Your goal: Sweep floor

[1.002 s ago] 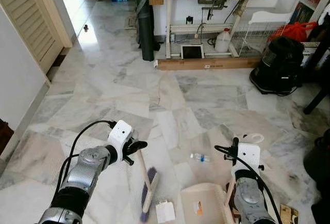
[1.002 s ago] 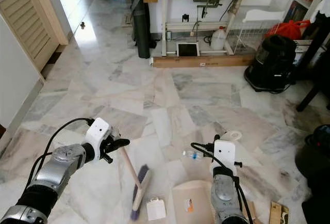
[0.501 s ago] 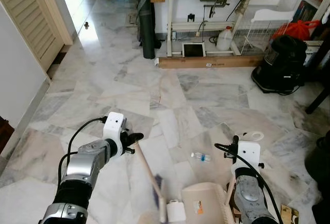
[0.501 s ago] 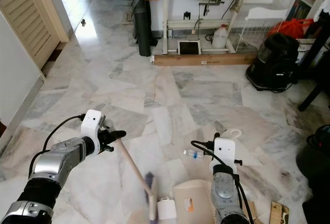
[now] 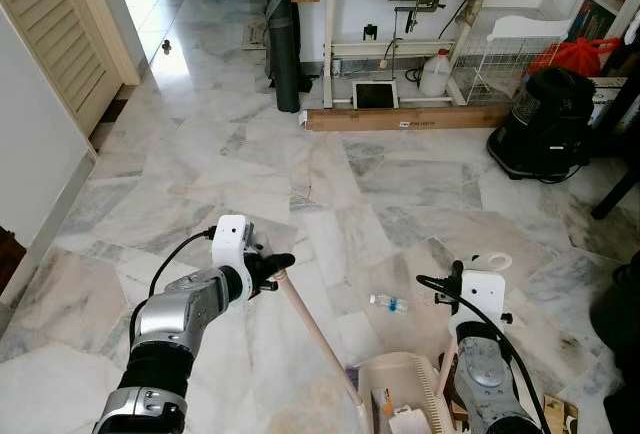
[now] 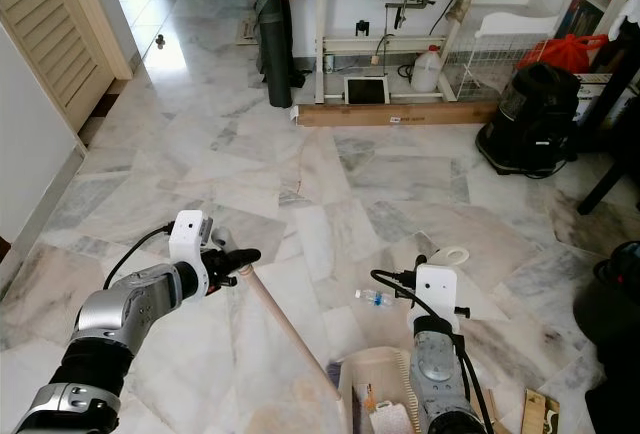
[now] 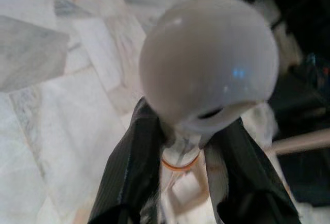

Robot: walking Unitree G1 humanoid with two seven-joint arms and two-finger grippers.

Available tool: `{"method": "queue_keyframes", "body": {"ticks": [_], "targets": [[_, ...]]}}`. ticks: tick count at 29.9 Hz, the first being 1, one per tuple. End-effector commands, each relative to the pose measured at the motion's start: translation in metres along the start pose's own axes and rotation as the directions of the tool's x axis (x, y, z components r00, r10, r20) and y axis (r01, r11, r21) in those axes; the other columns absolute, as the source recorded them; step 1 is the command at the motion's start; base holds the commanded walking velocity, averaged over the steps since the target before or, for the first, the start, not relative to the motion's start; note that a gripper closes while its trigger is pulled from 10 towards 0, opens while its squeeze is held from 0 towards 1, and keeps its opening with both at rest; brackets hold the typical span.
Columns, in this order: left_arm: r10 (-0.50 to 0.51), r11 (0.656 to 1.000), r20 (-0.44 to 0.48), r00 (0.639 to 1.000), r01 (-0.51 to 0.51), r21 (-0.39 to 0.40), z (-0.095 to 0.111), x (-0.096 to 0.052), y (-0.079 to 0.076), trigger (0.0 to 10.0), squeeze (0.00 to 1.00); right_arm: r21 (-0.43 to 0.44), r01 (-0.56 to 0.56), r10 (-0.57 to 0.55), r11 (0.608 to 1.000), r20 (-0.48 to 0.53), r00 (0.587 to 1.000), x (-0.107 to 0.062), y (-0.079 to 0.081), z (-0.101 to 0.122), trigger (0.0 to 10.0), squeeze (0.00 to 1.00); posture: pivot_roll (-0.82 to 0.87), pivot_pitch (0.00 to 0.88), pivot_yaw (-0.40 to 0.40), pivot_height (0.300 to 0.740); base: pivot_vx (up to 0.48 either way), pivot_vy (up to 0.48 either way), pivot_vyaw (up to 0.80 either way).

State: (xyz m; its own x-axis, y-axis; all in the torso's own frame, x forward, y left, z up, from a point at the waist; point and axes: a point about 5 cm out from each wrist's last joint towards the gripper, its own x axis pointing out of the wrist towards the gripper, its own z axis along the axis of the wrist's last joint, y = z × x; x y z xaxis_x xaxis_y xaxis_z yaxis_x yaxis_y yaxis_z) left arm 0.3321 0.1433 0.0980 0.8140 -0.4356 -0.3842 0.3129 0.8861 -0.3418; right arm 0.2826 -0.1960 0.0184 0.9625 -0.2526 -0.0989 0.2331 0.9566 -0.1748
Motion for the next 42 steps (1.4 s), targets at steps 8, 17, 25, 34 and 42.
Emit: {"method": "queue_keyframes", "body": {"ticks": [8, 17, 25, 34, 42], "targets": [[0.012, 0.999, 0.203, 0.979, -0.02, 0.034, 0.045, -0.005, -0.002, 10.0, 0.0, 0.016, -0.006, 0.008, 1.0, -0.085, 0.996, -0.005, 0.0, -0.013, 10.0, 0.0, -0.01, 0.023, 0.019, 0.74, 0.0, 0.0, 0.0], [-0.036, 0.985, 0.447, 0.894, -0.044, 0.169, 0.107, -0.03, -0.008, 10.0, 0.0, 0.034, -0.015, 0.017, 0.999, -0.074, 0.997, 0.0, -0.003, -0.008, 10.0, 0.0, 0.0, 0.002, 0.01, 0.74, 0.0, 0.0, 0.0], [0.048, 0.968, 0.536, 0.843, -0.172, 0.184, 0.104, -0.032, 0.002, 10.0, 0.0, 0.117, -0.001, 0.005, 0.993, -0.03, 1.0, 0.007, -0.007, 0.003, 10.0, 0.0, -0.01, 0.0, 0.007, 0.74, 0.0, 0.0, 0.0], [0.07, 0.928, 0.531, 0.844, -0.251, 0.276, 0.077, -0.025, 0.001, 10.0, 0.0, 0.245, 0.051, -0.063, 0.968, 0.041, 0.997, 0.011, -0.018, 0.015, 10.0, 0.0, -0.03, 0.0, 0.001, 0.74, 0.0, 0.0, 0.0], [0.009, 0.888, 0.512, 0.859, -0.242, 0.391, 0.057, -0.018, -0.009, 10.0, 0.0, 0.274, 0.025, -0.059, 0.961, 0.115, 0.992, 0.014, -0.016, 0.028, 10.0, 0.0, -0.04, 0.0, -0.006, 0.74, 0.0, 0.0, 0.0]]}}
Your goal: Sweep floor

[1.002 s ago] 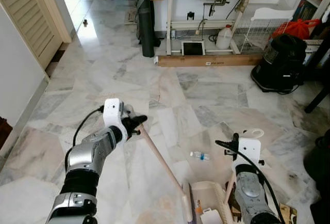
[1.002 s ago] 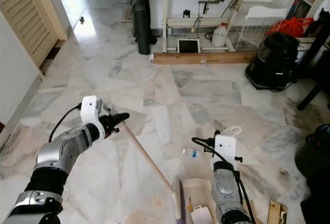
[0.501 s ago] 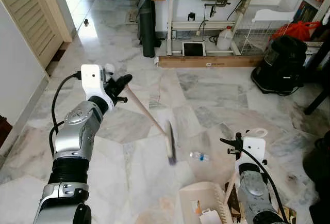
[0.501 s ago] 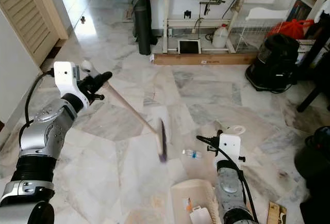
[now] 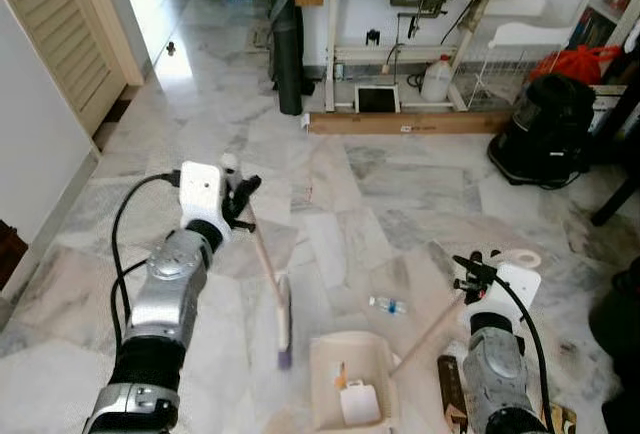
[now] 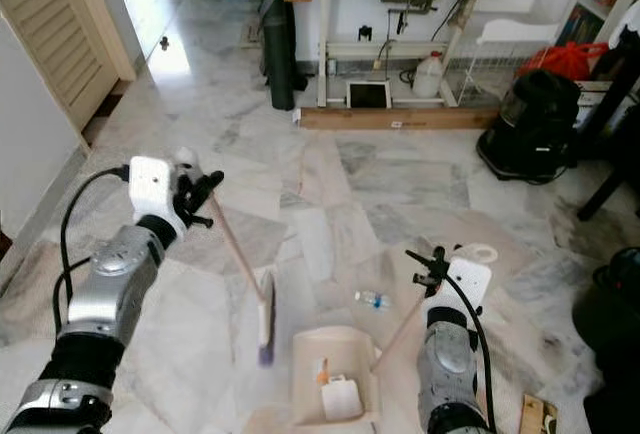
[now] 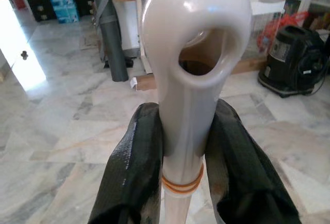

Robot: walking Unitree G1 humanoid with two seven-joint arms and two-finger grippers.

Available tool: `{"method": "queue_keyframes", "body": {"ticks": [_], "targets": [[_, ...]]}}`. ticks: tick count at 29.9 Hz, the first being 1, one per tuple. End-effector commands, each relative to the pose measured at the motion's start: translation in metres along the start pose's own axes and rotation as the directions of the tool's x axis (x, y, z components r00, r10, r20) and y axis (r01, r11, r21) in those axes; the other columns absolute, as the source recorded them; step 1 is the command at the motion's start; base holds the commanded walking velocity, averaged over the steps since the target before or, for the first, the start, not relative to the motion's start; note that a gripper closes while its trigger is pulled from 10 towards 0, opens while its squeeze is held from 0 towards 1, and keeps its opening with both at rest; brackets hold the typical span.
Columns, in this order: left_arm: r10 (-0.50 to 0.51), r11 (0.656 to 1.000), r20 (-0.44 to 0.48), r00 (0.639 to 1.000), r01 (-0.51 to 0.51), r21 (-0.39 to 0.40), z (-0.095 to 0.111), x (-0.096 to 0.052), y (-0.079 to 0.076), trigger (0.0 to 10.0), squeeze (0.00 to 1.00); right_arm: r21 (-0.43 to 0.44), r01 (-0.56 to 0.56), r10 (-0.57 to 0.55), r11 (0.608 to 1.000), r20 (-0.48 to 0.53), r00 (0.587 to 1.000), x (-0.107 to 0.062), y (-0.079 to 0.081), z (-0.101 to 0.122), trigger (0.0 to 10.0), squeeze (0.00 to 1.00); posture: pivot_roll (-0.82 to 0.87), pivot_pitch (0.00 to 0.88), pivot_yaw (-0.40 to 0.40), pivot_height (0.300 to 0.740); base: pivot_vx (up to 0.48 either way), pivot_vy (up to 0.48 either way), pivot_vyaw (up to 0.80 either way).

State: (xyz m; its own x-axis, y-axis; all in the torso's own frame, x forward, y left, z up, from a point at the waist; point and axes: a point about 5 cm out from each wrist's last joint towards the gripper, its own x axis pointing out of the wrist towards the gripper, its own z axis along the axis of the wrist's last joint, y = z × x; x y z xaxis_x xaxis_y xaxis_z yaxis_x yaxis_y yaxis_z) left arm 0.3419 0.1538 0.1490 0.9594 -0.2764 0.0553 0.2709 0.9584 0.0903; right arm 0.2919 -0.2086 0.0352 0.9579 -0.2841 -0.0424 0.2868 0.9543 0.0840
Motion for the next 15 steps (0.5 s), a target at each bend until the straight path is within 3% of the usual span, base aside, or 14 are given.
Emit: {"method": "queue_keyframes", "body": {"ticks": [1, 10, 15], "targets": [[-0.009, 0.999, 0.05, 0.999, 0.007, 0.031, 0.004, 0.0, -0.004, 10.0, 0.0, 0.008, -0.011, 0.01, 1.0, 0.078, 0.997, 0.005, 0.001, 0.014, 10.0, 0.0, -0.04, 0.0, -0.009, 0.74, 0.0, 0.0, 0.0], [-0.035, 0.998, 0.032, 0.999, 0.034, 0.056, -0.017, -0.009, -0.018, 10.0, 0.0, 0.003, -0.021, 0.021, 1.0, 0.119, 0.993, 0.005, -0.001, 0.02, 10.0, 0.0, -0.05, 0.0, -0.002, 0.74, 0.0, 0.0, 0.0], [0.02, 0.999, 0.044, 0.999, -0.021, 0.029, -0.028, -0.012, -0.02, 10.0, 0.0, 0.034, 0.0, -0.005, 0.999, 0.142, 0.99, 0.012, -0.003, 0.029, 10.0, 0.0, -0.05, 0.0, -0.002, 0.74, 0.0, 0.0, 0.0]]}}
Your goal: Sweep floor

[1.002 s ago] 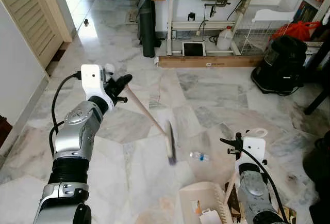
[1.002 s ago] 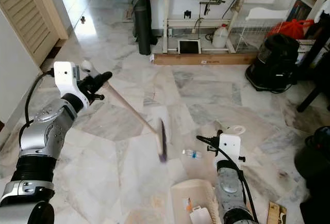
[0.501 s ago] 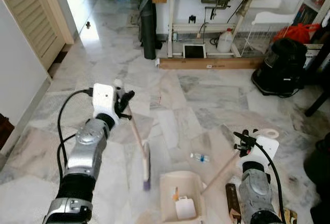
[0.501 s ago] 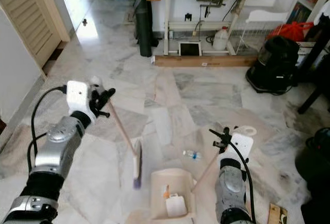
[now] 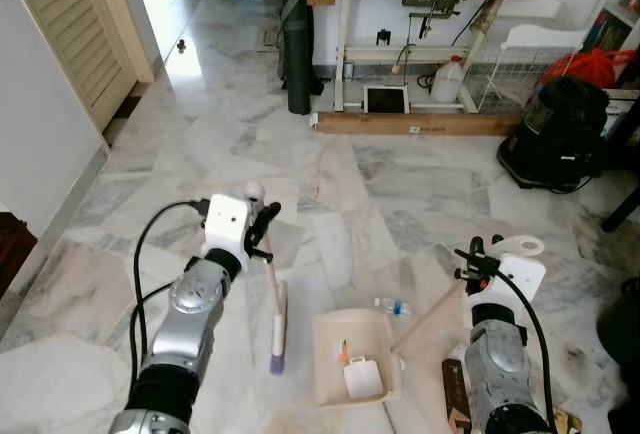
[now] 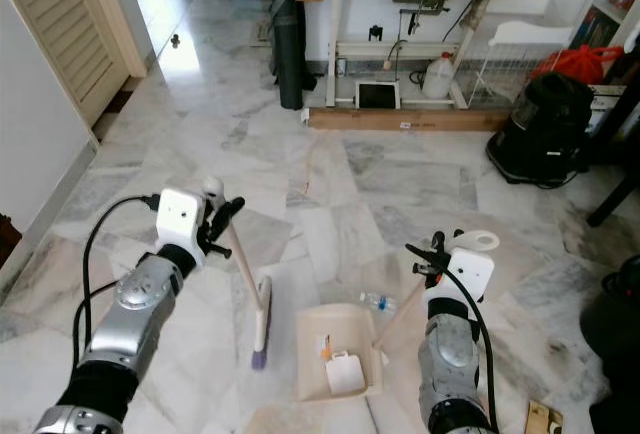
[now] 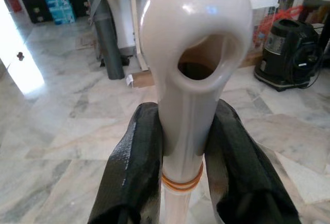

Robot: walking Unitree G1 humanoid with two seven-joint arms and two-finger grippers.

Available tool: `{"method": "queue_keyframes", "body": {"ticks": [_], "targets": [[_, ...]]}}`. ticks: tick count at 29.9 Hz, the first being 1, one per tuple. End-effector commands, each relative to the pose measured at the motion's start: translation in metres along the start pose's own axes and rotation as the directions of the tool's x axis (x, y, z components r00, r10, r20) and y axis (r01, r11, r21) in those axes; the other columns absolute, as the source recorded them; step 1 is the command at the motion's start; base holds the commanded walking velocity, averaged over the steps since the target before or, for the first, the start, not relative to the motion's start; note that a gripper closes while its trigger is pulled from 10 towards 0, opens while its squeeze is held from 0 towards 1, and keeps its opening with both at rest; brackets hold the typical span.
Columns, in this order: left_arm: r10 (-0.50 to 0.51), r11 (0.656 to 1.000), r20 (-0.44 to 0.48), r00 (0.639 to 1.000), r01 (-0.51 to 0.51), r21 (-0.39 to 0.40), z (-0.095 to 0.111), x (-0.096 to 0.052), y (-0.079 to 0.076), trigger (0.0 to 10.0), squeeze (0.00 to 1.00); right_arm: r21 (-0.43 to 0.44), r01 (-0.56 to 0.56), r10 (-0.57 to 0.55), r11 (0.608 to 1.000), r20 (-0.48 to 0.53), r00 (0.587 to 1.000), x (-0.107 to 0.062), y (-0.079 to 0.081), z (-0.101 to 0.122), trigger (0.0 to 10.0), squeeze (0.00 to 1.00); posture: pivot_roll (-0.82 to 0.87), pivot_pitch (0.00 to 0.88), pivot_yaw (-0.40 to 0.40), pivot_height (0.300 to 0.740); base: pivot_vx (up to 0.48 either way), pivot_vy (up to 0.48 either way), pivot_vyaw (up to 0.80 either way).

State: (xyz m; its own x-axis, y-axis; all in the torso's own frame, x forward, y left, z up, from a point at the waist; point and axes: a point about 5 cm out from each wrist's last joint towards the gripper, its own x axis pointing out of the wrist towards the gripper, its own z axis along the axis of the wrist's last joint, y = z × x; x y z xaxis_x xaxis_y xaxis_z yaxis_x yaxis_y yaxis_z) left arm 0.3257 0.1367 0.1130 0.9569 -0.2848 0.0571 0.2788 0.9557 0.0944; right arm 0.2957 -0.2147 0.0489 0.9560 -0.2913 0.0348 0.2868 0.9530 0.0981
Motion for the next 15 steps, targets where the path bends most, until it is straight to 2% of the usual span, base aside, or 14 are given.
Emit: {"method": "queue_keyframes", "body": {"ticks": [1, 4, 10, 15], "targets": [[0.04, 0.999, 0.039, 0.998, -0.041, 0.021, 0.005, 0.001, 0.004, 10.0, 0.0, 0.02, 0.001, -0.002, 1.0, 0.067, 0.998, 0.009, 0.002, 0.015, 10.0, 0.0, -0.05, 0.0, -0.002, 0.74, 0.0, 0.0, 0.0], [0.088, 0.996, 0.069, 0.994, -0.089, 0.01, 0.007, 0.002, 0.006, 10.0, 0.0, 0.024, 0.0, -0.002, 1.0, 0.085, 0.996, 0.013, 0.002, 0.021, 10.0, 0.0, -0.06, 0.0, 0.005, 0.74, 0.0, 0.0, 0.0], [0.079, 0.997, 0.084, 0.993, -0.081, 0.016, 0.013, 0.01, 0.005, 10.0, 0.0, 0.031, 0.032, -0.035, 0.999, 0.104, 0.994, 0.018, -0.001, 0.028, 10.0, 0.0, -0.07, 0.0, 0.028, 0.74, 0.0, 0.0, 0.0], [0.076, 0.997, 0.093, 0.993, -0.078, 0.019, 0.016, 0.017, 0.005, 10.0, 0.0, 0.05, 0.037, -0.043, 0.998, 0.122, 0.992, 0.017, 0.001, 0.029, 10.0, 0.0, -0.07, 0.0, 0.035, 0.74, 0.0, 0.0, 0.75]]}}
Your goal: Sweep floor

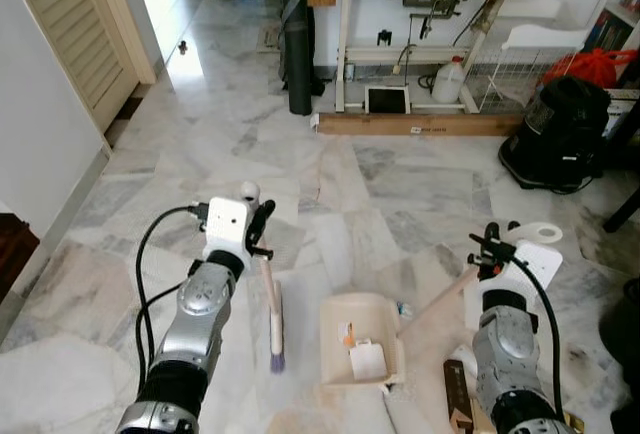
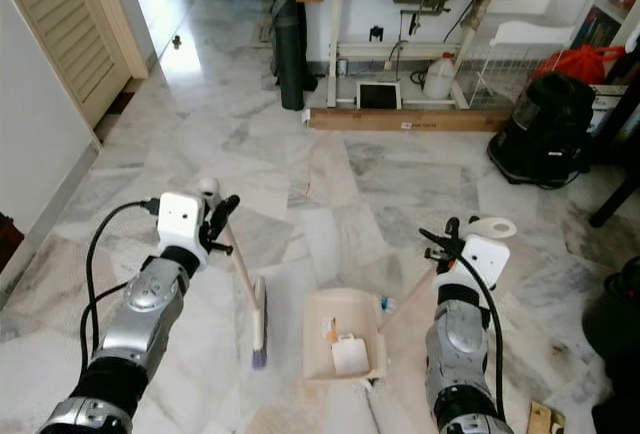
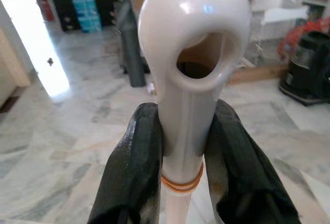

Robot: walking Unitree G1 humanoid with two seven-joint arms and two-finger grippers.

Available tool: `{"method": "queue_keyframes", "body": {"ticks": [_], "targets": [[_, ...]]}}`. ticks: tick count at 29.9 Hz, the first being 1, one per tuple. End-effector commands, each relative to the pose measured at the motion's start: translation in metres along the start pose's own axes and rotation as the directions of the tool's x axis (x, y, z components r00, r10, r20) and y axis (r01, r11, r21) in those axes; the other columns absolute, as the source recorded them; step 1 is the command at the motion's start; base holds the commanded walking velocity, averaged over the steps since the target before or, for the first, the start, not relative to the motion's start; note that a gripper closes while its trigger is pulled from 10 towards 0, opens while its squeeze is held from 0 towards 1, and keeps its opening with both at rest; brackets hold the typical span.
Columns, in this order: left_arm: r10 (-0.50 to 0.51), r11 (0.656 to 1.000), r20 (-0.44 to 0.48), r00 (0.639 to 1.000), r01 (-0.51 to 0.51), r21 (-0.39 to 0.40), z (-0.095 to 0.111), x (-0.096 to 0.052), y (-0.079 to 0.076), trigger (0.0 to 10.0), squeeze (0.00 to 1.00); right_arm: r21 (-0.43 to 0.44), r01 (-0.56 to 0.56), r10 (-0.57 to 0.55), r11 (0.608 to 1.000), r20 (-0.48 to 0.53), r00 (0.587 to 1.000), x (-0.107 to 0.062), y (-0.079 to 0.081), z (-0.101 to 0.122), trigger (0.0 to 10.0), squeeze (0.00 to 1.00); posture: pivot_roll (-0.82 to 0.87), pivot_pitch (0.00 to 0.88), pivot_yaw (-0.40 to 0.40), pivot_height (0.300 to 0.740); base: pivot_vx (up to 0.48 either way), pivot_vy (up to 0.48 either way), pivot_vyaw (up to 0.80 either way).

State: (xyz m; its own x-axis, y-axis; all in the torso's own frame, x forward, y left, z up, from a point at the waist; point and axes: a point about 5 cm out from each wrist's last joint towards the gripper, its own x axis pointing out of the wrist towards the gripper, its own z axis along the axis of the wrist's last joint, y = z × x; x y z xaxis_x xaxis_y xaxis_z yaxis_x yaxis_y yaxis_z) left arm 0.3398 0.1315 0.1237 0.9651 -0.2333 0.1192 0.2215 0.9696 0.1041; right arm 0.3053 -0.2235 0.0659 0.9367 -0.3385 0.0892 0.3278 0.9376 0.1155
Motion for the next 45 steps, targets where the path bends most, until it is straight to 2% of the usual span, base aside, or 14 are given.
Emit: {"method": "queue_keyframes", "body": {"ticks": [1, 14, 20, 45], "targets": [[0.021, 1.0, 0.038, 0.999, -0.022, 0.009, 0.006, 0.002, 0.006, 10.0, 0.0, 0.034, -0.009, 0.007, 0.999, 0.061, 0.998, 0.005, 0.006, 0.011, 10.0, 0.0, -0.07, 0.0, 0.033, 0.74, 0.0, 0.0, 0.77], [0.05, 0.997, 0.037, 0.998, -0.052, 0.065, 0.005, -0.005, 0.02, 10.0, 0.0, 0.048, -0.049, 0.046, 0.998, 0.058, 0.997, 0.005, 0.017, 0.012, 10.0, 0.0, -0.03, 0.0, 0.016, 0.74, 0.0, 0.0, 0.77], [0.077, 0.995, 0.025, 0.997, -0.078, 0.062, 0.002, -0.008, 0.025, 10.0, 0.0, 0.045, -0.059, 0.056, 0.997, 0.059, 0.997, 0.004, 0.018, 0.012, 10.0, 0.0, -0.03, 0.0, 0.01, 0.74, 0.0, 0.0, 0.77], [0.079, 0.994, -0.003, 0.997, -0.078, 0.081, -0.006, -0.018, 0.024, 10.0, 0.0, 0.047, -0.053, 0.05, 0.997, 0.06, 0.997, 0.0, 0.011, 0.012, 10.0, 0.0, -0.03, 0.0, 0.007, 0.74, 0.0, 0.0, 0.77]]}}
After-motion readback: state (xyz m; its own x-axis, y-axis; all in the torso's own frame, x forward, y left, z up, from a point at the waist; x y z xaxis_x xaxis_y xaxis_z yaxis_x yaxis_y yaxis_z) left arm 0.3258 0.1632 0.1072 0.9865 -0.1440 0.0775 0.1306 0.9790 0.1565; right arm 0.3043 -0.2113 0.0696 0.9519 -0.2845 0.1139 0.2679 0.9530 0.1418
